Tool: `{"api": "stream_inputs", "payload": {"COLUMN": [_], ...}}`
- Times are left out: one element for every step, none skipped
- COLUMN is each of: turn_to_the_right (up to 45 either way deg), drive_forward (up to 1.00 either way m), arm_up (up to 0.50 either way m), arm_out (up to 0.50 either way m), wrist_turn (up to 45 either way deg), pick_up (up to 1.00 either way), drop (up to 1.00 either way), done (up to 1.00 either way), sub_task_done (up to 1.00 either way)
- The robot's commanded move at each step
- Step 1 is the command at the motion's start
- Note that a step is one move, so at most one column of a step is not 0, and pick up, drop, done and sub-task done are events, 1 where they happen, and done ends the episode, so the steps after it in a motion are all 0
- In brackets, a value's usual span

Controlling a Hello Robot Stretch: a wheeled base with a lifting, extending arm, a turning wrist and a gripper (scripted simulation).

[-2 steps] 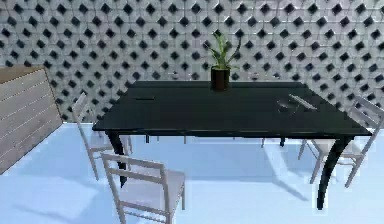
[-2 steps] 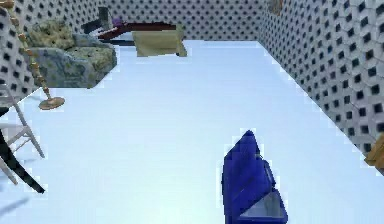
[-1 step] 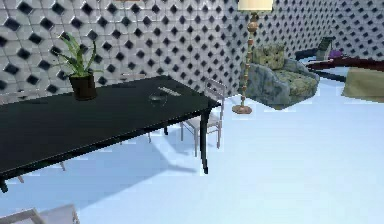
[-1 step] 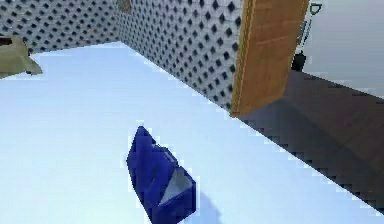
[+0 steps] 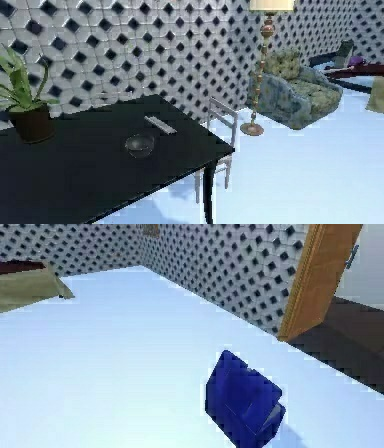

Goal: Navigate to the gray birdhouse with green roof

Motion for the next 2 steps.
{"api": "stream_inputs", "payload": {"turn_to_the_right": [45.0,3.0], "drive_forward": [0.00,0.00], "arm_up": [0.00,0.00], "arm_out": [0.00,0.00], "wrist_turn": [0.0,0.0], "pick_up": [0.00,0.00], "drop": [0.00,0.00], "done": [0.00,0.00], "sub_task_done": [0.00,0.00]}}
